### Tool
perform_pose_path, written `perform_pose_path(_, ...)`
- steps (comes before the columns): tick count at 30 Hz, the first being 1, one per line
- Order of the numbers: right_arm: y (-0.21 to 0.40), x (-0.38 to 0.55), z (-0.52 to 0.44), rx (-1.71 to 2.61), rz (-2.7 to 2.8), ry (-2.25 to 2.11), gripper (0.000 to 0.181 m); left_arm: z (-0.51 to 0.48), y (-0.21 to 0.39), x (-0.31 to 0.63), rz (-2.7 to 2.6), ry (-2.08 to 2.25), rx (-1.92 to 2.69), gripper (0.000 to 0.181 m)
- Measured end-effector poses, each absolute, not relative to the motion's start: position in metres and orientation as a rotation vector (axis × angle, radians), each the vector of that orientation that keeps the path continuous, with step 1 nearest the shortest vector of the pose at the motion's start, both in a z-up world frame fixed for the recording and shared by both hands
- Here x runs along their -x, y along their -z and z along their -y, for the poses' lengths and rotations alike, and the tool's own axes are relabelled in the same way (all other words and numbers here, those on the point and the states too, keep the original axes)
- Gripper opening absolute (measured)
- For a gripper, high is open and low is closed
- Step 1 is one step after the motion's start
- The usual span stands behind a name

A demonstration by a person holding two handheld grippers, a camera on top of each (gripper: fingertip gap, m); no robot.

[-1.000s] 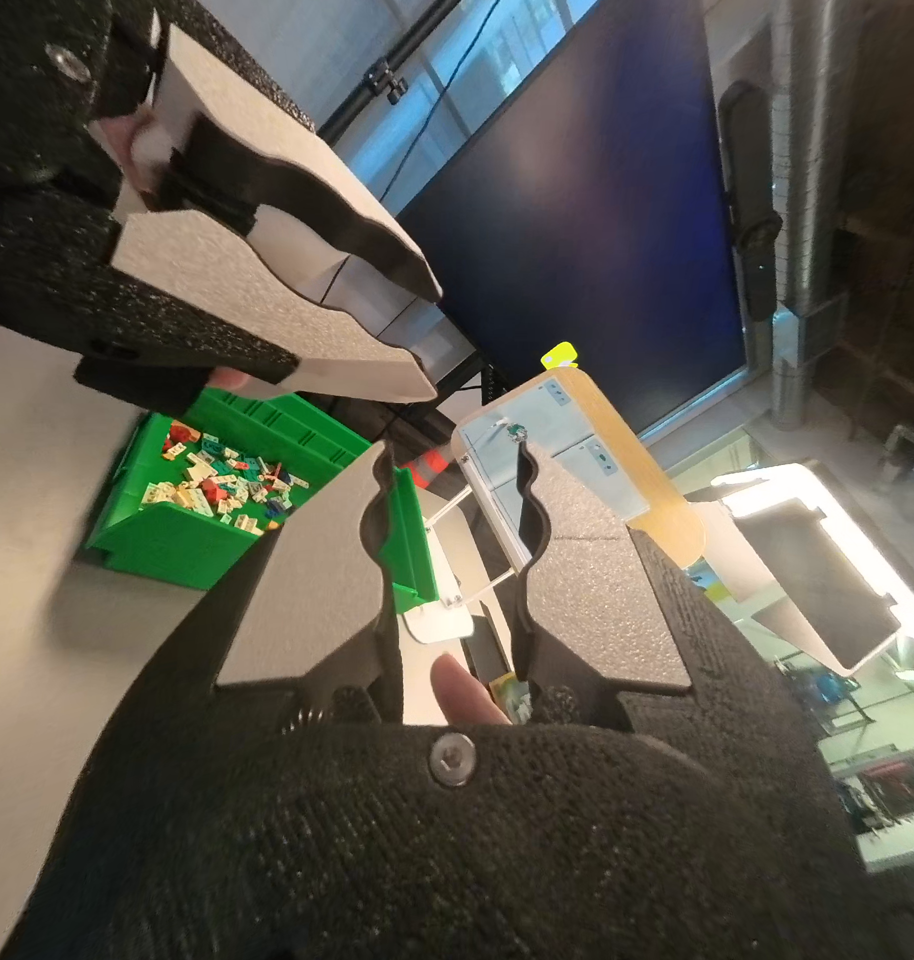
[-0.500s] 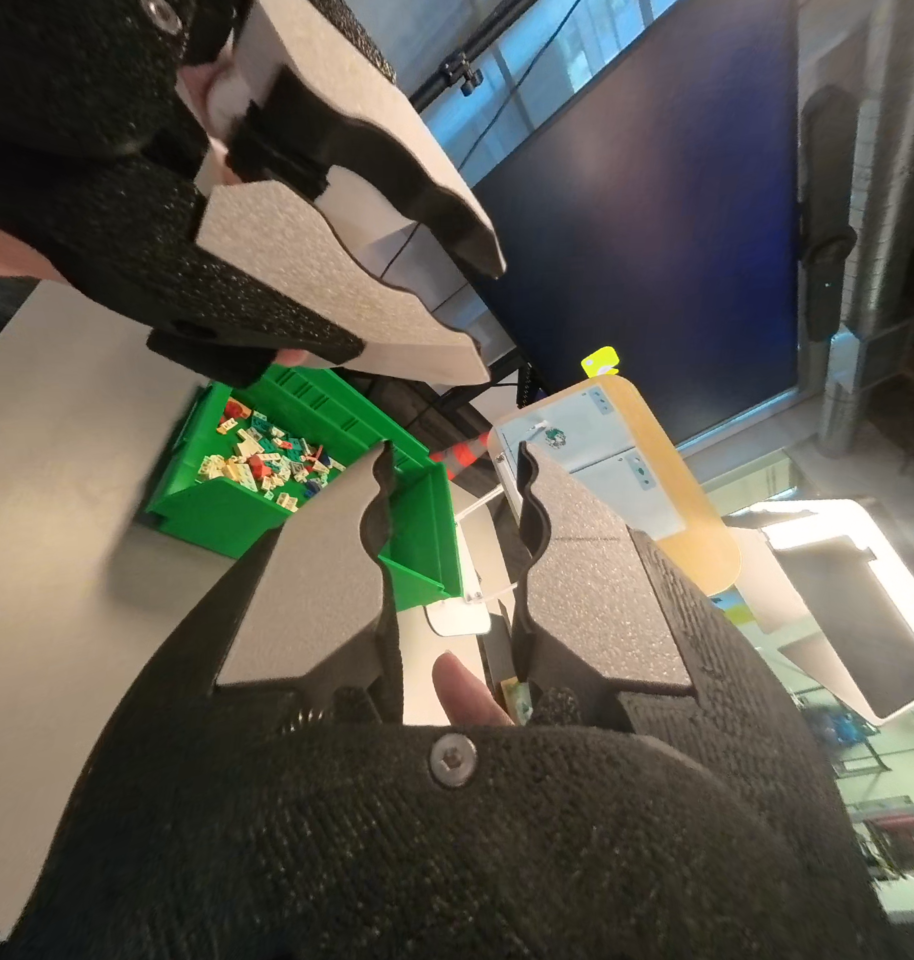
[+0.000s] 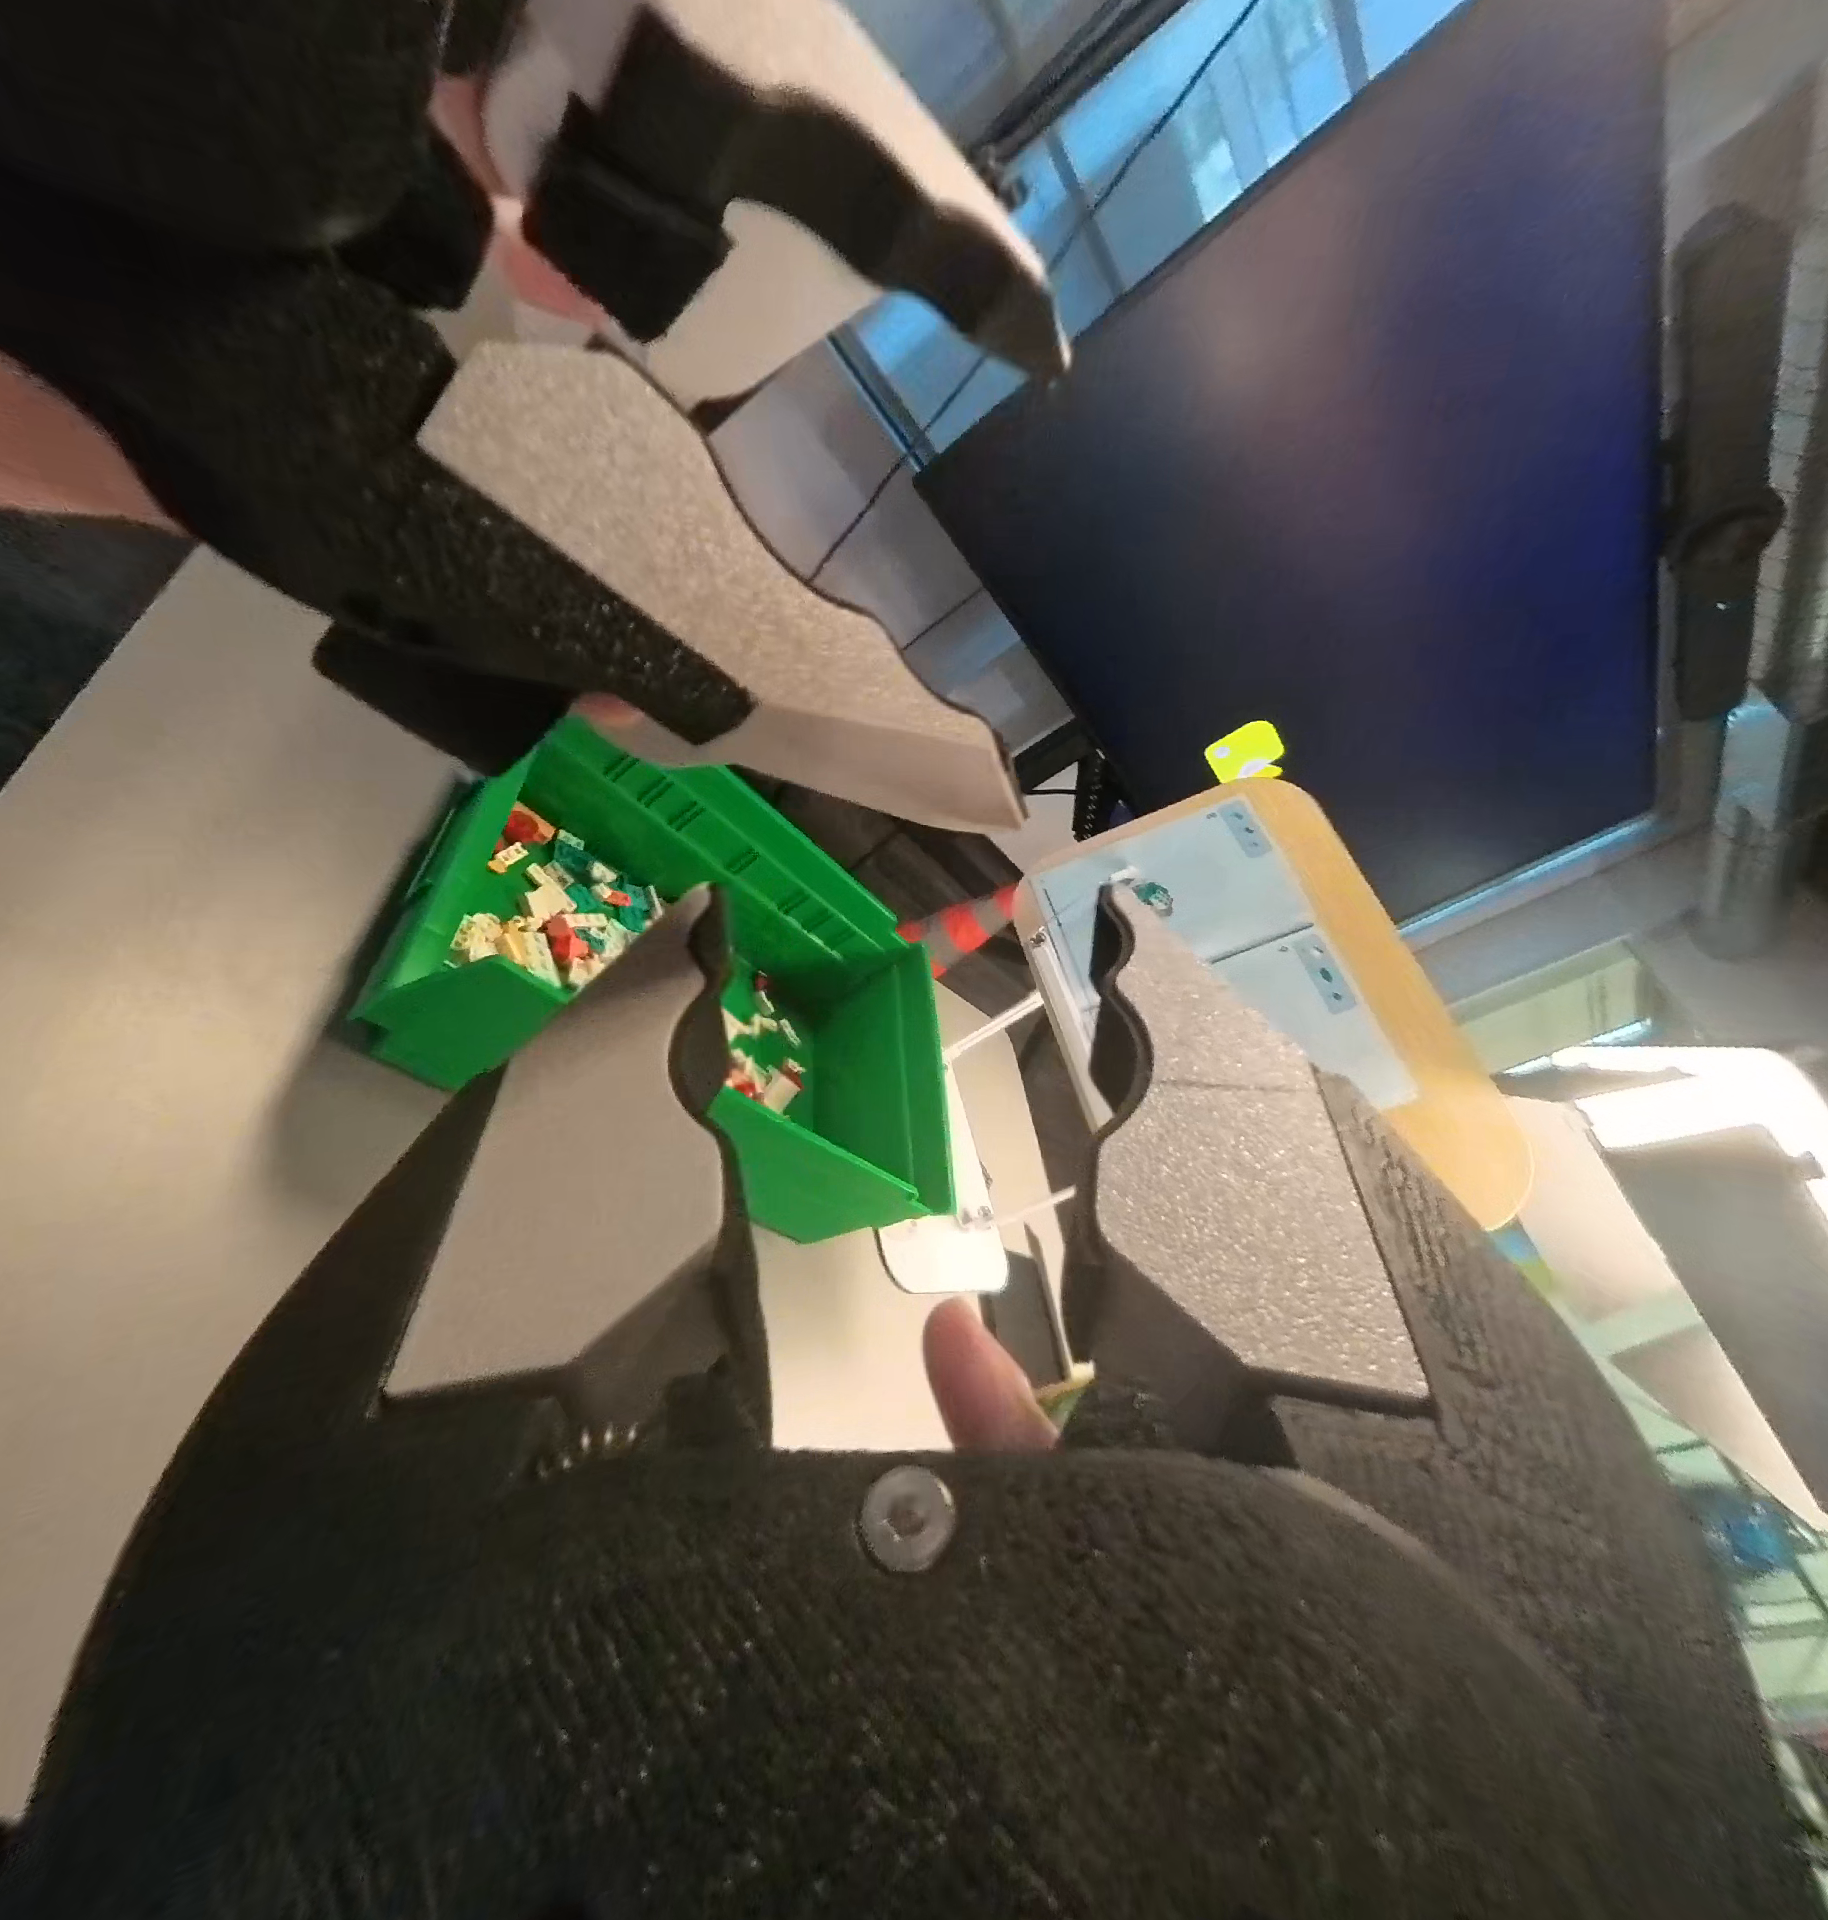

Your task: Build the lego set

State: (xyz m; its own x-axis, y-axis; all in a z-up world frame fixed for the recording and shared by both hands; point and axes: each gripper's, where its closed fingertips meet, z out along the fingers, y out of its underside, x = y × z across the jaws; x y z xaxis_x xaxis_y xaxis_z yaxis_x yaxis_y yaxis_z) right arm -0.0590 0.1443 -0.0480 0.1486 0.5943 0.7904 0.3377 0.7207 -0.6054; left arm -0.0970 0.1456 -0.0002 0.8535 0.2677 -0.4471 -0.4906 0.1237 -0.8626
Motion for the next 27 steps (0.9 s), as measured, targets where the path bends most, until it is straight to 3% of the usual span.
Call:
perform_pose_path(1, 0.049, 0.06, -0.144, 0.814, 1.464, -0.221, 0.073, -0.145, -0.001, 0.099, -0.191, -0.559, 1.334, 0.094)
perform_pose_path(5, 0.053, 0.062, -0.144, 0.817, 1.486, -0.225, 0.087, -0.144, 0.0, 0.104, -0.156, -0.546, 1.343, 0.1)
perform_pose_path(10, 0.053, 0.063, -0.146, 0.813, 1.485, -0.225, 0.089, -0.143, -0.004, 0.112, -0.099, -0.539, 1.329, 0.112)
perform_pose_path(19, 0.051, 0.064, -0.146, 0.782, 1.476, -0.229, 0.093, -0.146, -0.002, 0.12, -0.05, -0.521, 1.328, 0.157)
perform_pose_path(27, 0.053, 0.067, -0.145, 0.792, 1.48, -0.264, 0.099, -0.145, -0.002, 0.126, -0.021, -0.569, 1.331, 0.157)
